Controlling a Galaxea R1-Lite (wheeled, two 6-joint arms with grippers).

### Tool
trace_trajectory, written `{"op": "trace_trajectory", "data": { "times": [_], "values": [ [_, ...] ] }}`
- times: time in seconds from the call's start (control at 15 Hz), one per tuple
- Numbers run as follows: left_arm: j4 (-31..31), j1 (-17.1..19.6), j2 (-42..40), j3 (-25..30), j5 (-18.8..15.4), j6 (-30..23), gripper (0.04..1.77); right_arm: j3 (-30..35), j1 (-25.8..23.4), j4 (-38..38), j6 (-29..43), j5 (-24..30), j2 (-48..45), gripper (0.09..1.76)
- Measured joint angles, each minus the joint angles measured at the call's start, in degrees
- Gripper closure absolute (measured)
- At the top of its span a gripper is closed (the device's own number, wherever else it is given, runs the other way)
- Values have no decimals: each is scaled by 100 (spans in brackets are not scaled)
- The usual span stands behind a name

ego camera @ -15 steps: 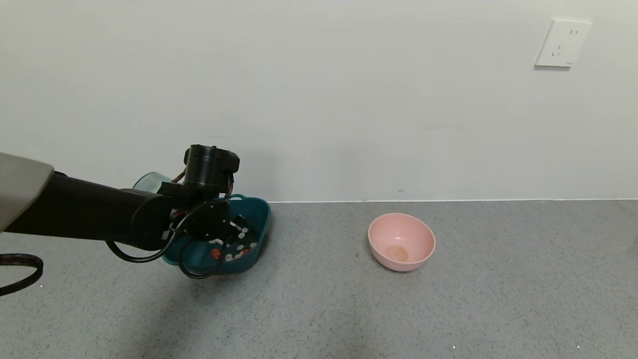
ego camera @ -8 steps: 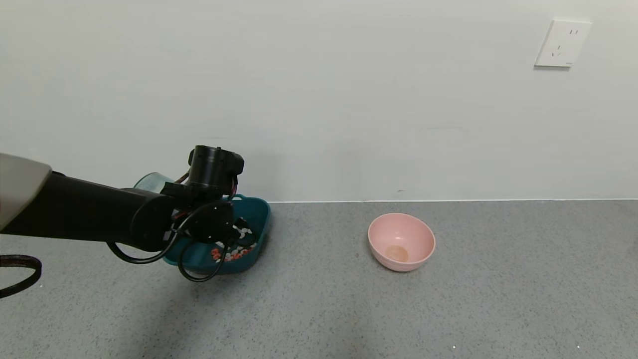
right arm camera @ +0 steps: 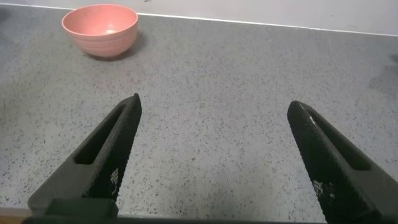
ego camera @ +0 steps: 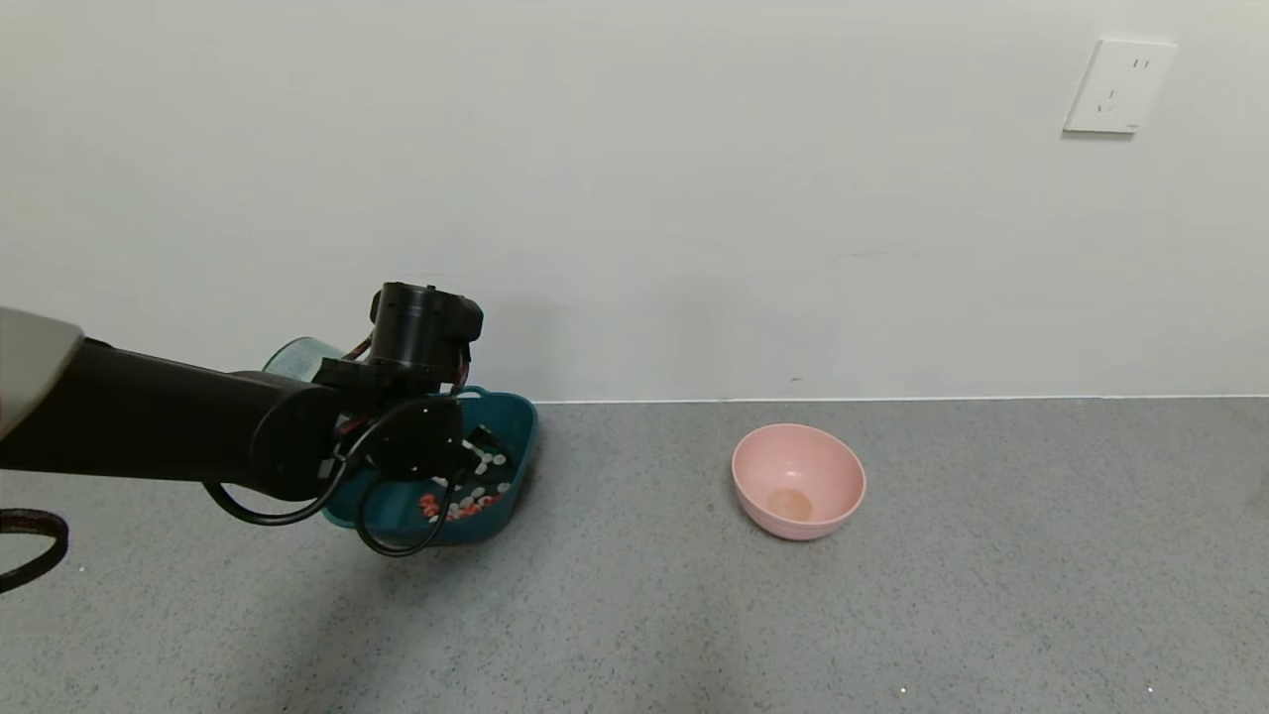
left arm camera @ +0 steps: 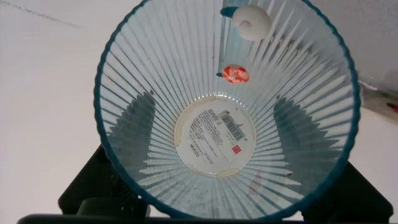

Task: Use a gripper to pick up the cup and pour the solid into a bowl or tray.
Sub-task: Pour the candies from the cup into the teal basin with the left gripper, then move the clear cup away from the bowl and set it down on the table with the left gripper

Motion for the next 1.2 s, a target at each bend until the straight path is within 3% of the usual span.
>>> {"op": "trace_trajectory", "data": {
  "times": [0.2,0.33,0.73,1.0,1.2],
  "values": [
    [5,102,-196,218,-396,-581,49,0,-5,0,0,-2,0,14],
    [13,174,-304,347,-747,-1276,49,0,-9,0,0,-2,0,14],
    [95,240,-455,761,-1858,-4090,49,0,-9,0,0,-2,0,14],
    [95,265,-538,944,-2870,-5932,49,0,-9,0,-1,0,0,14],
    [66,289,-634,965,-3818,-7233,49,0,-9,0,0,-2,0,14]
  ]
}}
